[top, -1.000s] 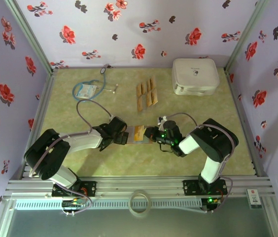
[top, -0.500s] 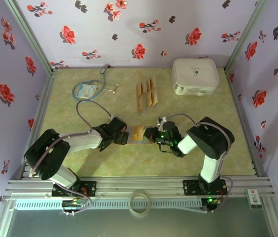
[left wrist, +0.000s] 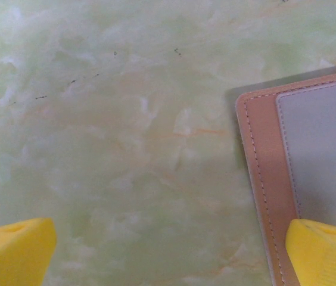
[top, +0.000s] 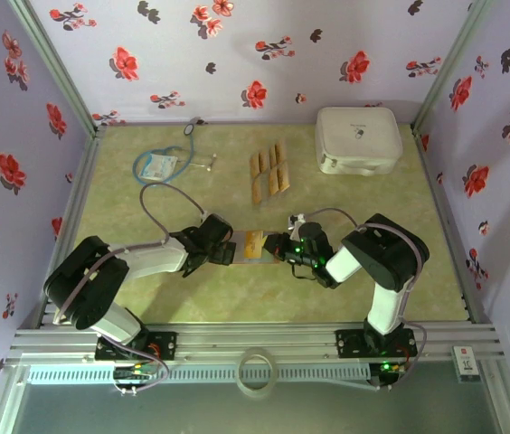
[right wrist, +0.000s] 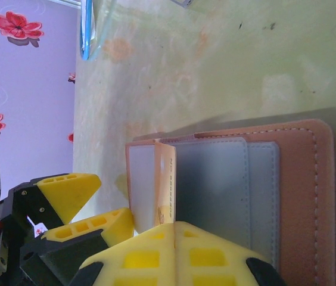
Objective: Put the credit cards into the card holder
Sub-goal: Insert the credit card into the card slot.
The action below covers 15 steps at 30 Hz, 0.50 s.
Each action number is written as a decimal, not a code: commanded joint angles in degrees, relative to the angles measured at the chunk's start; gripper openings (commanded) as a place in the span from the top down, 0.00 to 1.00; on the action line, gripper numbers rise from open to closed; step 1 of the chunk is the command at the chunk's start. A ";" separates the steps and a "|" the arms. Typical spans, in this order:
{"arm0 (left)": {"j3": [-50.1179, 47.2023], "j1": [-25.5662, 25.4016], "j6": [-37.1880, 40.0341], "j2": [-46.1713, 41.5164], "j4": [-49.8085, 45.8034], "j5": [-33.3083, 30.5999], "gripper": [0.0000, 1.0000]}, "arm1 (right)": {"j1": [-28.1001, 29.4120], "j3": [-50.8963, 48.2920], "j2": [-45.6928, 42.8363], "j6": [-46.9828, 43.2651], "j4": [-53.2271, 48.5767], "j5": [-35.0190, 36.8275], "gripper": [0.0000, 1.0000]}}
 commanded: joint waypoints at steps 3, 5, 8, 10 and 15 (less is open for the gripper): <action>-1.04 -0.46 -0.62 0.79 -0.74 -1.70 0.00 | 0.34 -0.95 -0.29 0.62 0.24 -0.25 1.00; -1.00 -0.46 -0.61 0.80 -0.74 -1.71 0.00 | 0.30 -1.16 -0.47 0.54 0.23 -0.36 1.00; -1.04 -0.45 -0.70 0.79 -0.78 -1.63 0.00 | 0.34 -1.50 -0.64 0.49 0.14 -0.38 1.00; -1.07 -0.45 -0.66 0.83 -0.74 -1.74 0.00 | 0.35 -1.71 -0.64 0.50 0.15 -0.47 1.00; -1.04 -0.52 -0.78 0.77 -0.74 -1.70 0.00 | 0.38 -1.93 -0.61 0.52 0.18 -0.68 1.00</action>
